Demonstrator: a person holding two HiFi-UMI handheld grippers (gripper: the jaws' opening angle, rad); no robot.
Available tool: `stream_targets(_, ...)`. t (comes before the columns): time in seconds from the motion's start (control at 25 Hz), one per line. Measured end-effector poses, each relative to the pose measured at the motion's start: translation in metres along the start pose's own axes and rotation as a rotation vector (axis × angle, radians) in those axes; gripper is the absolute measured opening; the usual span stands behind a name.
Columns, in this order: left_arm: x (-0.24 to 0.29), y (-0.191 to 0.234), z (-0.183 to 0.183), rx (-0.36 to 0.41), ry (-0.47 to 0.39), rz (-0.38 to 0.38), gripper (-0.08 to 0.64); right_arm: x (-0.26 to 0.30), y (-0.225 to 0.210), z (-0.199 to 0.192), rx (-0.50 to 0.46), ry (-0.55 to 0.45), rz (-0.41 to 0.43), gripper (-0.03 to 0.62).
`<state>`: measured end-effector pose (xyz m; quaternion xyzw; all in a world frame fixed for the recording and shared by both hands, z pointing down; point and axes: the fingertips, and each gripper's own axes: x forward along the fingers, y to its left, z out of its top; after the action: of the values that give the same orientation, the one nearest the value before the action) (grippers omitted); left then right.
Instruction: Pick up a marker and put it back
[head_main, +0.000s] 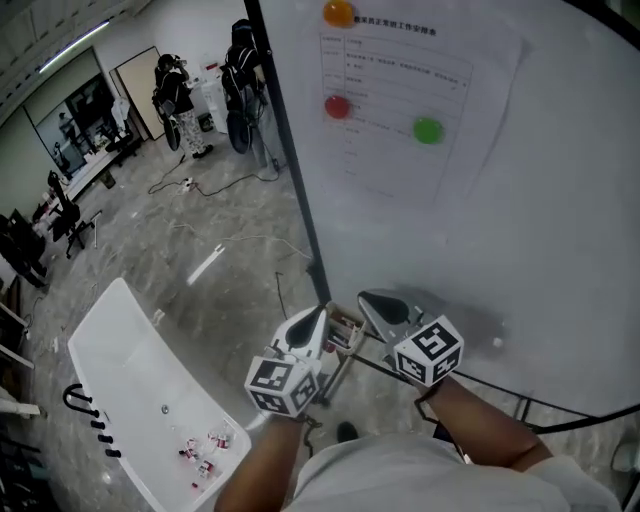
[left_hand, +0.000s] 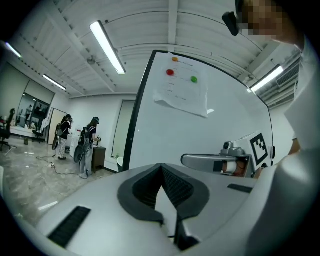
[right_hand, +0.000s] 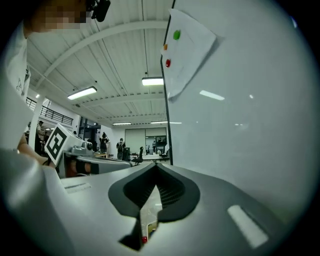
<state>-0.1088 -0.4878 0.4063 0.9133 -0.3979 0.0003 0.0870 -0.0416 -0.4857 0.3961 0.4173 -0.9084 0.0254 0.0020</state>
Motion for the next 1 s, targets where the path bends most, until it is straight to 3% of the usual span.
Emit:
stream_targets(0.24,-0.004,-0.006,0.036,0.037,-0.055,0.011,0.002,0.004,0.024,0.037,-0.059,-0.028,0.040,0.002)
stream_targets(1.0,0.007,-0.024,0.054,0.060,-0.081,-0.049,0.002,-0.001,0.020,0.048,-0.010,-0.060,0.022,0.002)
